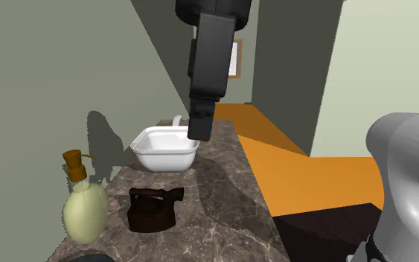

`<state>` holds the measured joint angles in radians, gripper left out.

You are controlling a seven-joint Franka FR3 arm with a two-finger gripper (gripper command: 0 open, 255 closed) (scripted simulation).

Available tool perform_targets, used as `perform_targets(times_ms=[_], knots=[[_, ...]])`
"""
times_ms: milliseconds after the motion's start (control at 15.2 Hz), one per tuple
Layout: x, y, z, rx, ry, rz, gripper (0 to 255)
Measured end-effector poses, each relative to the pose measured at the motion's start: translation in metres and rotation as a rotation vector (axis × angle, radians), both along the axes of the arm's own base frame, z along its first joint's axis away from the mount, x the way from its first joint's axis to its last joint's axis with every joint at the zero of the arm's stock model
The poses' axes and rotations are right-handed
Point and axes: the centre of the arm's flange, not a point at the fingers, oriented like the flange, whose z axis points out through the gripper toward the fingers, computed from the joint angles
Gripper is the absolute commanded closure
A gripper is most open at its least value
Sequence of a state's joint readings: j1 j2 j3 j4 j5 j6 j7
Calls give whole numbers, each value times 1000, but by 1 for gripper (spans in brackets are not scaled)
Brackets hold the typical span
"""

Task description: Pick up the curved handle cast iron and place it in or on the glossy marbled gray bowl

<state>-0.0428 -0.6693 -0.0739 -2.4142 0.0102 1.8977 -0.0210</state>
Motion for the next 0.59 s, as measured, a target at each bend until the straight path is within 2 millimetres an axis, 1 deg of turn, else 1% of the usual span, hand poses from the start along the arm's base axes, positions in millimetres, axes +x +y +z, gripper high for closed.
perform_targets(times_ms=[198,264,396,462,594], knots=[[21,-23,-24,-6,14,-4,0],[23,-29,-35,-8,19,-6,0],[36,-48,-54,-12,28,-9,0],[41,-53,-61,-14,33,-11,0],[50,-70,-81,-17,43,-13,0]])
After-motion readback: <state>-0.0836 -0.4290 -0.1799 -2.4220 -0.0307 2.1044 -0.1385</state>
